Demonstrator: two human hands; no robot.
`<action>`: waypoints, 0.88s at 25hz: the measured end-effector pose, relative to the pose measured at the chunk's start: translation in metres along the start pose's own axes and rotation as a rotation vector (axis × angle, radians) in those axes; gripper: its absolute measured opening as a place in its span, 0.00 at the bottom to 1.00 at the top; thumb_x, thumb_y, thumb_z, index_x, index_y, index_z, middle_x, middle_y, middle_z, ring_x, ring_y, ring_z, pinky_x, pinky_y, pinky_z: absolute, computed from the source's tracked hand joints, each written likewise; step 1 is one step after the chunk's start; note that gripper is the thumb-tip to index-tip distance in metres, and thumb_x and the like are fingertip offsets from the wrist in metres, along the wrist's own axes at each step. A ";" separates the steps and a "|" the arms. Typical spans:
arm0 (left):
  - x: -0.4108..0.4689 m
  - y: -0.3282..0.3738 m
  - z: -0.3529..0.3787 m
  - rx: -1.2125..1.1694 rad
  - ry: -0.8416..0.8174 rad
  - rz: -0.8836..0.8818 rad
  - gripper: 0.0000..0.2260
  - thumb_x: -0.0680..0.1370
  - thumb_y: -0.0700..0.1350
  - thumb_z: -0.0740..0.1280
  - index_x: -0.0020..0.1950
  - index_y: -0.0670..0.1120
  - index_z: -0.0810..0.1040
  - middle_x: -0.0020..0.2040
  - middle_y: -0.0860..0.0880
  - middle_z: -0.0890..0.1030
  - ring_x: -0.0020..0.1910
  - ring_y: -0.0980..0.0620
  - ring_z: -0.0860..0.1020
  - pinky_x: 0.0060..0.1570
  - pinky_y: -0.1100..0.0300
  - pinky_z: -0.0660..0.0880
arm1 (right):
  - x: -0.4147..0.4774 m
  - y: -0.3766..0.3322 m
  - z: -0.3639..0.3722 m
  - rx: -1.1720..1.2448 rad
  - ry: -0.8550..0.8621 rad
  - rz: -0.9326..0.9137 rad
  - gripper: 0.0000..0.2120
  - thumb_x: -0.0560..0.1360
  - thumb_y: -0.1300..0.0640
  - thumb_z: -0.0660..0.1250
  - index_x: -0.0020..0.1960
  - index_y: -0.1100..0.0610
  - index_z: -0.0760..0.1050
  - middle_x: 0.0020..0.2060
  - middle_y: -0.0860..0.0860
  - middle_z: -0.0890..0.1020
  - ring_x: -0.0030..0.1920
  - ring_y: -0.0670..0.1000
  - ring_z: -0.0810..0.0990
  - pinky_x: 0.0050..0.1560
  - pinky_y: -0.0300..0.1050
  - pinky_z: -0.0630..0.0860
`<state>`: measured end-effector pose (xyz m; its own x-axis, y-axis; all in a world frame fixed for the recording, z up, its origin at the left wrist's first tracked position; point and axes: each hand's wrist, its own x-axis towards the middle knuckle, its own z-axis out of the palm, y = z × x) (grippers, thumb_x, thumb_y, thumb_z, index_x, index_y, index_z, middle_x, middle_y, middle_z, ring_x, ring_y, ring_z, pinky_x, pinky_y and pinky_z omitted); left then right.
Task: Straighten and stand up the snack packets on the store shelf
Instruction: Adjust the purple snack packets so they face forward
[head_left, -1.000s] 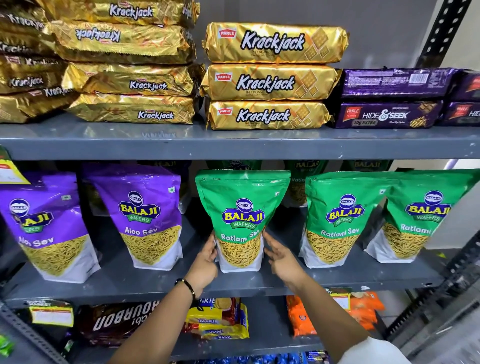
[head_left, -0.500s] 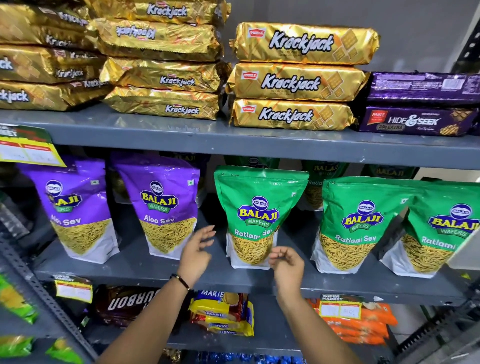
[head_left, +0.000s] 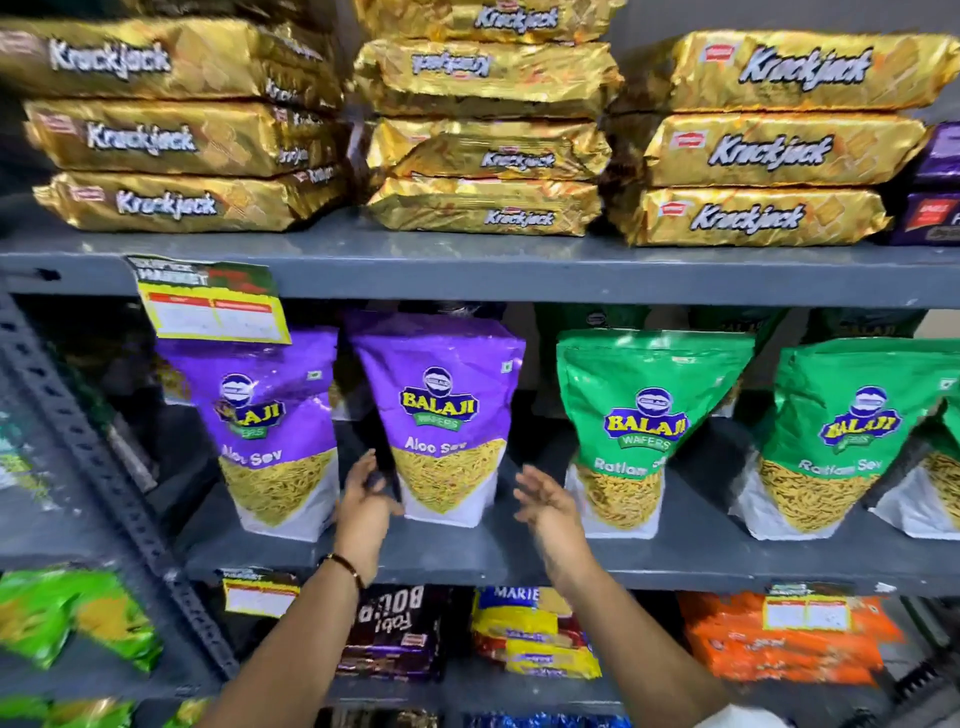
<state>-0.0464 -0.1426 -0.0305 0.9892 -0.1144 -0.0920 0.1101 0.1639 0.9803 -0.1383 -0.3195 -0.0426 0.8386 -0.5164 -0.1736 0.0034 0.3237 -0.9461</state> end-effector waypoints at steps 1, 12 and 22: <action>0.004 0.003 -0.004 0.036 -0.083 -0.039 0.34 0.67 0.19 0.54 0.69 0.42 0.62 0.50 0.51 0.72 0.45 0.56 0.73 0.30 0.72 0.70 | 0.004 0.005 0.009 -0.027 0.002 -0.014 0.33 0.66 0.84 0.51 0.68 0.66 0.60 0.61 0.55 0.69 0.52 0.49 0.74 0.24 0.28 0.70; 0.020 0.000 -0.015 0.218 -0.421 -0.147 0.44 0.64 0.17 0.50 0.74 0.50 0.50 0.65 0.57 0.62 0.58 0.57 0.69 0.29 0.66 0.69 | -0.003 0.010 0.043 -0.224 -0.056 0.012 0.32 0.71 0.78 0.46 0.69 0.54 0.61 0.60 0.49 0.72 0.60 0.55 0.74 0.21 0.28 0.66; 0.000 -0.005 -0.023 0.205 -0.443 -0.164 0.43 0.65 0.16 0.49 0.74 0.48 0.46 0.68 0.55 0.60 0.71 0.48 0.62 0.23 0.72 0.67 | -0.018 0.008 0.040 -0.259 -0.093 0.034 0.32 0.73 0.77 0.46 0.70 0.52 0.59 0.58 0.48 0.72 0.59 0.50 0.73 0.23 0.28 0.70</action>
<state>-0.0443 -0.1207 -0.0399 0.8194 -0.5343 -0.2077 0.1948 -0.0813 0.9775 -0.1314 -0.2757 -0.0361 0.8822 -0.4298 -0.1923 -0.1553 0.1199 -0.9806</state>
